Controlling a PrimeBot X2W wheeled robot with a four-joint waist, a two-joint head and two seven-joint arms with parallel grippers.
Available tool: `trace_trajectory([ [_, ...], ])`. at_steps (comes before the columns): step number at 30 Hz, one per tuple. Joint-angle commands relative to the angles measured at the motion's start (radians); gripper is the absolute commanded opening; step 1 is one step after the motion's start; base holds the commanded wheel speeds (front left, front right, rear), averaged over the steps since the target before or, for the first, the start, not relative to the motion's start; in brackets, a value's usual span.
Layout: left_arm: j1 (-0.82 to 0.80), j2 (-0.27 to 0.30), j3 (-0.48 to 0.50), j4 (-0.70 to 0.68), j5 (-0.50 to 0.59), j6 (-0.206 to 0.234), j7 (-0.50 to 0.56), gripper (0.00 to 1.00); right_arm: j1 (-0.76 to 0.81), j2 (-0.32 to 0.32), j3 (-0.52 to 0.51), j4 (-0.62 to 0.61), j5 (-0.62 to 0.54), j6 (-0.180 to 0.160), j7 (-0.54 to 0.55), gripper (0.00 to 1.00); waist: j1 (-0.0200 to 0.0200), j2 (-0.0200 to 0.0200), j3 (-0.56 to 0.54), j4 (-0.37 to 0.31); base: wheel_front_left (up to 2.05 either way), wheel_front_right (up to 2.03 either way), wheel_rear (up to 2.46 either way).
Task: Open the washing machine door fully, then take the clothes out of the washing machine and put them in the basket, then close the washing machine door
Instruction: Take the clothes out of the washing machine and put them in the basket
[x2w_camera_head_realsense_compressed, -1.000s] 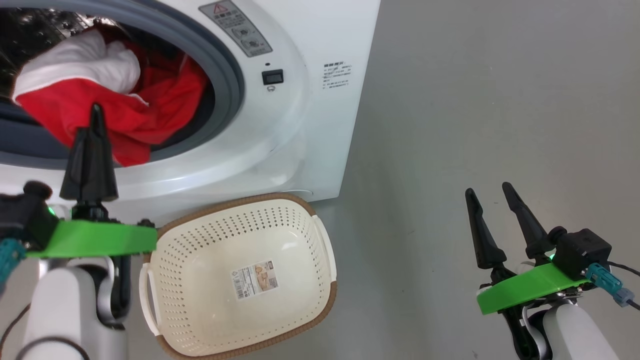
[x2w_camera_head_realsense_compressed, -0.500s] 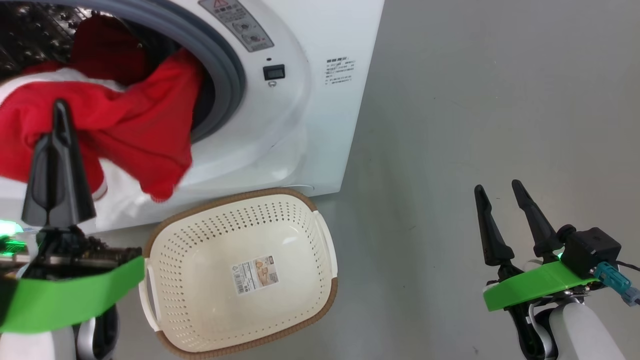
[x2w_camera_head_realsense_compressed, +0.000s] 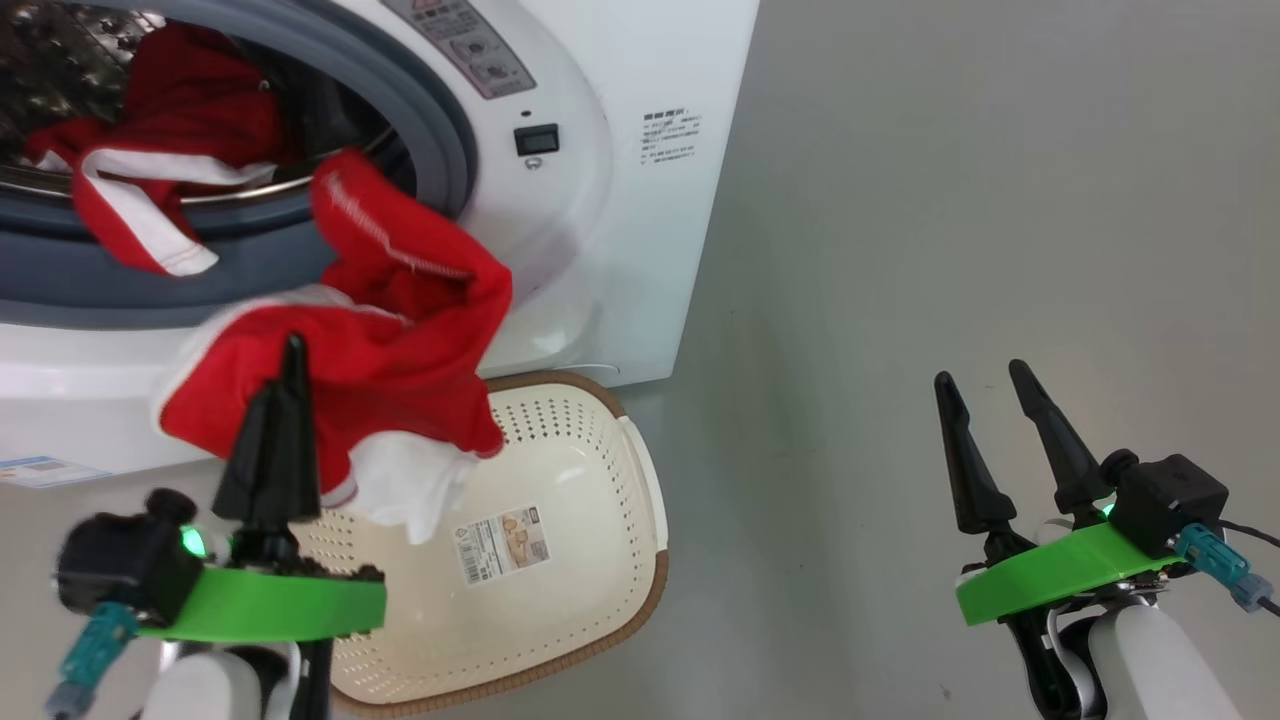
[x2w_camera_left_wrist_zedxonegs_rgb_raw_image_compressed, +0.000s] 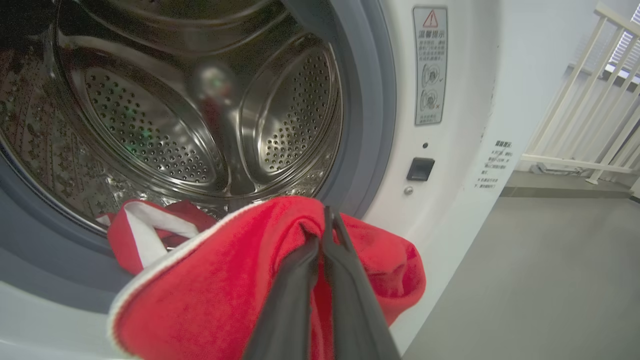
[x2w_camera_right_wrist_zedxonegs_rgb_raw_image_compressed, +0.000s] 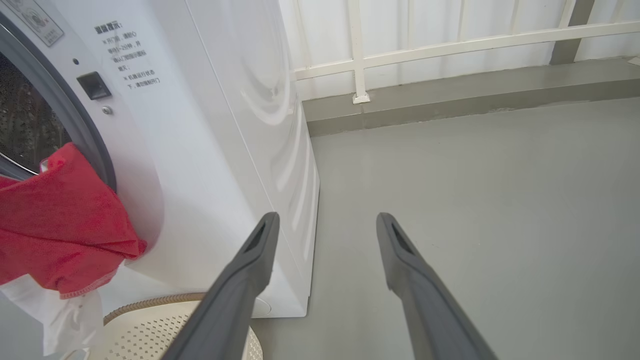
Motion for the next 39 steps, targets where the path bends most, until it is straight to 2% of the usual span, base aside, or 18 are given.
trace_trajectory([
  [1, 0.021, 0.011, 0.02, 0.025, 0.003, 0.001, -0.004, 0.0, -0.004, 0.001, 0.027, -0.026, 0.002, 0.006, -0.006, 1.0, 0.0, 0.0, 0.007, -0.007, 0.0, 0.0, 0.0],
  [12, -0.023, 0.011, 0.002, 0.311, 0.037, -0.018, -0.004, 0.0, -0.023, 0.001, 0.036, -0.033, 0.016, 0.006, -0.006, 1.0, 0.0, 0.0, 0.058, -0.032, 0.0, 0.0, 0.0],
  [23, -0.151, 0.013, -0.016, 0.603, 0.076, -0.025, -0.004, 0.0, -0.054, 0.001, 0.042, -0.046, 0.027, 0.006, -0.006, 1.0, 0.0, 0.0, 0.158, -0.063, 0.0, 0.0, 0.0],
  [39, -0.352, 0.06, -0.118, 0.891, 0.014, -0.026, -0.004, 0.0, -0.126, 0.001, 0.043, -0.073, 0.048, 0.006, -0.006, 1.0, 0.0, 0.0, 0.341, -0.086, 0.0, 0.0, 0.0],
])
